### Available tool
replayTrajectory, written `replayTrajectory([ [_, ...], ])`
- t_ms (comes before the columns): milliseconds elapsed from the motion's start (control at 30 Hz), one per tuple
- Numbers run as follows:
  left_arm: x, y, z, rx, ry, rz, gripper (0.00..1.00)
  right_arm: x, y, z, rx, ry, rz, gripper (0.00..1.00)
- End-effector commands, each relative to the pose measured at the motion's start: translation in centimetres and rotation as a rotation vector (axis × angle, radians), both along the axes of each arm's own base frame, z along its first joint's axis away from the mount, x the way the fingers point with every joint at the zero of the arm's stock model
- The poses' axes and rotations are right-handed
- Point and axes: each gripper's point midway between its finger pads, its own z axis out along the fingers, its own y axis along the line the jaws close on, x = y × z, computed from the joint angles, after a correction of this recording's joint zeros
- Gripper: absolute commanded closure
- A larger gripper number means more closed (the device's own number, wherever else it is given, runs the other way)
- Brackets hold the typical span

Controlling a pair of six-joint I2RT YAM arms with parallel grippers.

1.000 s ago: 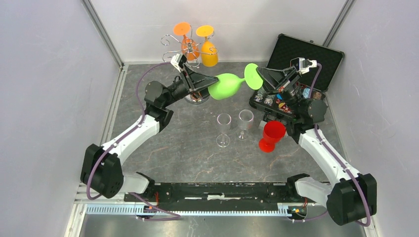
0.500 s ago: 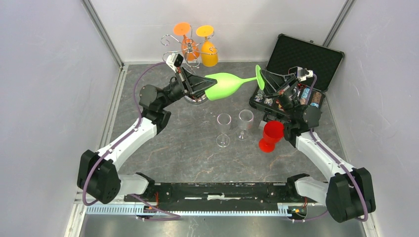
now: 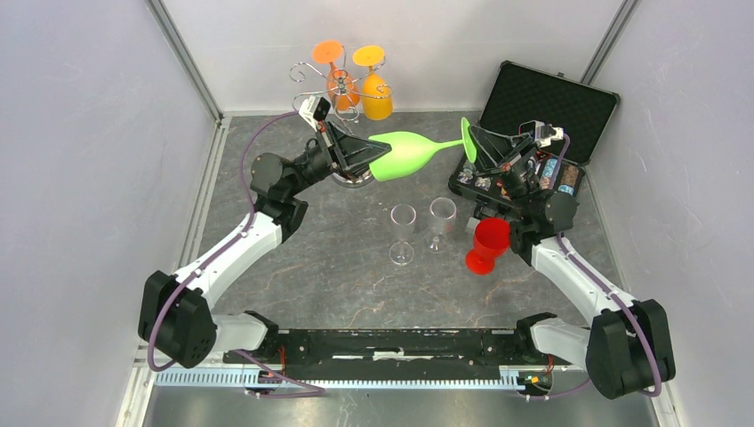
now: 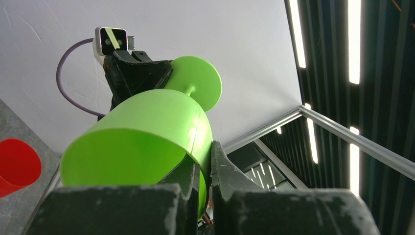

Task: Take the wine glass off the wine glass rack

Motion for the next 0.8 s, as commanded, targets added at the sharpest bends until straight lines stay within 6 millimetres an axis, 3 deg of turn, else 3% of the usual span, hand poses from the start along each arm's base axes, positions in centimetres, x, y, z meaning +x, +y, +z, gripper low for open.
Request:
replayTrajectory([
  [0,-2.5,0.6,1.9,0.014,-0.168,0.003,0.98,0.6,-0.3,-0.4,-0.014,-0.010,-0.044,0.98],
  [433,-2.4,1.3,2.8,0.085,-0.246,0.120,0.98,0.1,-0.4,-0.8,-0.084,-0.089,-0.117,0.34],
  [567,-3.1,1.9,3.4,0.143,-0.299,0.170,0.98,1.1,-0.4,-2.6,-0.233,-0.089,-0.221,0.26],
  [767,-2.2,4.0,1.0,0.439,-0.356,0.362,0.98,3.2,-1.6,-6.6,-0.500,-0.036,-0.404,0.19],
])
